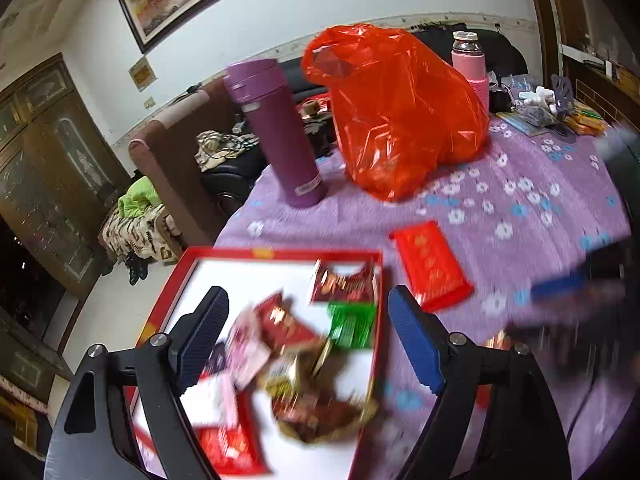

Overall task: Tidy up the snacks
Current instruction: 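Lift the small red packet with the right gripper while the left approaches the long red packet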

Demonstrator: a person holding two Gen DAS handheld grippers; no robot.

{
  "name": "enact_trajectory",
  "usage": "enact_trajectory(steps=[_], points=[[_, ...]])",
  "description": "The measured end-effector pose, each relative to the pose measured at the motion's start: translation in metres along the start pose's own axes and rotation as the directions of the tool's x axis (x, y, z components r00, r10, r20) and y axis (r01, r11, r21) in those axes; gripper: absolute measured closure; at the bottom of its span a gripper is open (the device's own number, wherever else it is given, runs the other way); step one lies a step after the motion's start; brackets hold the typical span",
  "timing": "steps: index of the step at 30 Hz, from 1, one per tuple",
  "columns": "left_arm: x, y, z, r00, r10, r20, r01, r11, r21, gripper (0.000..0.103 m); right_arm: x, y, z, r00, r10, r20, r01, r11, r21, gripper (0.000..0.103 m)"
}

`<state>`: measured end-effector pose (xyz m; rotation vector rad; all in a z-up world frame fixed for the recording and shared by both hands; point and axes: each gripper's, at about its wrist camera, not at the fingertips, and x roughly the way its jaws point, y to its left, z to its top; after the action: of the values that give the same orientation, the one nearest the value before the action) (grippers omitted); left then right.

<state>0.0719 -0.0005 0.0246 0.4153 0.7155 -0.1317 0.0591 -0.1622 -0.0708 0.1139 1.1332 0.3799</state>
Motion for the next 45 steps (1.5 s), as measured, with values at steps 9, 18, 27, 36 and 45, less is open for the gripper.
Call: enact_trajectory(steps=[9, 18, 27, 36, 45], points=[[0.068, -0.026, 0.051, 0.977, -0.107, -0.187, 0.106, 0.994, -0.014, 0.019, 0.027, 0.045, -0.008, 0.99, -0.117, -0.075, 0.105, 0.983, -0.147, 0.042], [0.1, -0.03, 0.068, 0.954, -0.137, -0.266, 0.122, 0.99, -0.072, 0.019, 0.049, 0.087, -0.026, 0.964, -0.26, -0.059, 0.233, 0.93, -0.284, 0.046], [0.101, -0.049, 0.062, 0.945, -0.123, -0.304, 0.121, 0.992, -0.024, 0.019, 0.025, 0.021, -0.019, 0.972, -0.225, -0.069, 0.216, 0.969, -0.118, 0.072], [0.12, -0.082, 0.049, 0.915, -0.096, -0.391, 0.107, 0.994, 0.007, 0.019, -0.007, -0.08, -0.017, 0.991, -0.128, -0.027, 0.13, 0.952, 0.278, 0.069], [0.111, -0.101, 0.034, 0.931, -0.076, -0.356, 0.109, 0.991, 0.072, 0.019, -0.029, -0.105, -0.008, 0.999, -0.005, 0.036, -0.009, 0.92, 0.392, 0.056]])
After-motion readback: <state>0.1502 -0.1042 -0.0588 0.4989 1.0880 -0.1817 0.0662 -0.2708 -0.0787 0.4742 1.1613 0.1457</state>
